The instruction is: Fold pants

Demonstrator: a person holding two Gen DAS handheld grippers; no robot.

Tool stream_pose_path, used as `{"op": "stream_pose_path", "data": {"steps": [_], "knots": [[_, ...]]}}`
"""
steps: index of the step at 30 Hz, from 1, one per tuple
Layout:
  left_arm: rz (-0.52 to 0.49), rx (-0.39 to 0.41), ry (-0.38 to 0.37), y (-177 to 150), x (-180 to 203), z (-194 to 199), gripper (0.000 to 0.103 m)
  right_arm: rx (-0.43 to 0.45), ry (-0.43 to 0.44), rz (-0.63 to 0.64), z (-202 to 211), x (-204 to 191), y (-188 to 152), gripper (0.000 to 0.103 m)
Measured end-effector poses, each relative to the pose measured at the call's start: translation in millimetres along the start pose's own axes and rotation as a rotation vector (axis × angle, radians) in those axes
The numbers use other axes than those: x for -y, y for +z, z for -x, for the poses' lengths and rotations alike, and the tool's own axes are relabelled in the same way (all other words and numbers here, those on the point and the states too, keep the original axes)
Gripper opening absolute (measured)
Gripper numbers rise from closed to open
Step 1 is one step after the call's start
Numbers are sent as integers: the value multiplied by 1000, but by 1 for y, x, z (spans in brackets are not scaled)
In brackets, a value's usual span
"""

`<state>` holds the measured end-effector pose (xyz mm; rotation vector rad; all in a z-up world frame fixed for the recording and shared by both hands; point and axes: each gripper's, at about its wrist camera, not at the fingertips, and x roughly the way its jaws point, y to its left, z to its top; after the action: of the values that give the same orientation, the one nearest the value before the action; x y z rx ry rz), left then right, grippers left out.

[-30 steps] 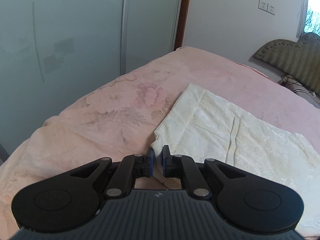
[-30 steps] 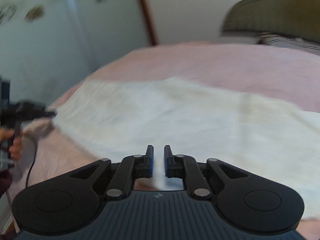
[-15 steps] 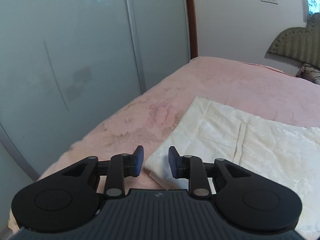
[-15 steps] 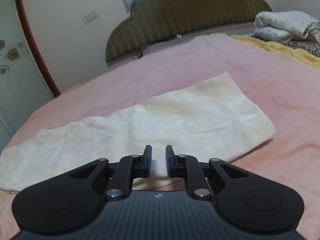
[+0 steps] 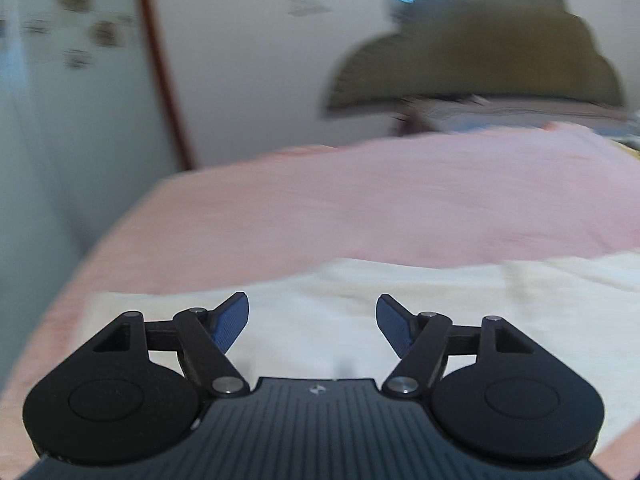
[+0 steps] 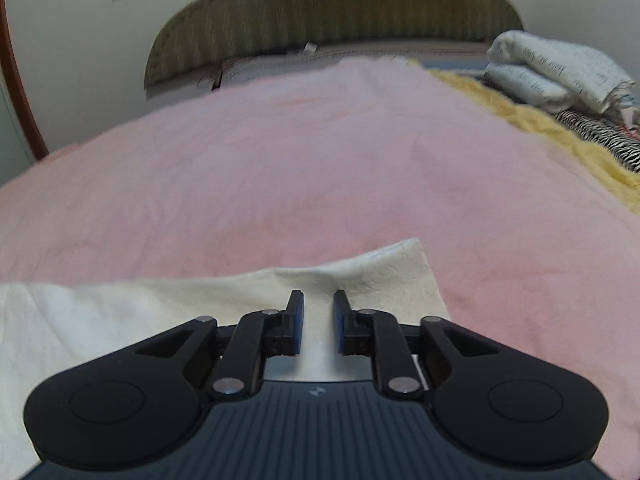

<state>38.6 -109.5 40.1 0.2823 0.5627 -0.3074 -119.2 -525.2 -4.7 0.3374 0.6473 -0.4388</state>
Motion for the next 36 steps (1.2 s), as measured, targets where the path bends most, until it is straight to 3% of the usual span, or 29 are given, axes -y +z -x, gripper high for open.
{"op": "stream_pose_path", "data": {"steps": [2,4,6,9,12,14,16,18,22,23,27,30,34,36], "knots": [[-14,-54,-121,5,31,-18,74,-26,130,63,6,-22,-5,19],[-48,-104,-190,8,63,-42,74,-70,181,144,-1,-42,-9,19],[-79,-121,-179,9,86,-64,74,-110,115,187,-21,-47,-9,19],[-134,-149,-104,8,103,-95,71,-98,59,70,-40,-16,3,18],[-74,-139,-109,12,96,-91,71,-61,-17,0,-24,-6,10,21],[-64,-95,-129,12,96,-81,73,-60,80,59,-8,-14,1,22],[-99,-75,-104,13,104,-79,75,-95,183,99,-3,-21,-12,24],[-113,-110,-99,12,116,-83,75,-108,105,126,-13,-20,-19,24],[-70,-127,-123,7,120,-78,75,-29,-27,-40,-6,4,-11,25],[-68,-124,-125,6,121,-75,75,-8,-29,-33,2,2,-11,25],[-49,-130,-148,5,124,-67,75,-30,117,40,20,-17,-17,25],[-45,-132,-169,4,129,-60,75,-41,89,97,26,-31,-24,26],[-56,-119,-189,3,138,-49,76,-51,113,95,32,-36,-33,26],[-58,-120,-200,2,143,-47,79,-77,94,103,26,-34,-37,31]]}}
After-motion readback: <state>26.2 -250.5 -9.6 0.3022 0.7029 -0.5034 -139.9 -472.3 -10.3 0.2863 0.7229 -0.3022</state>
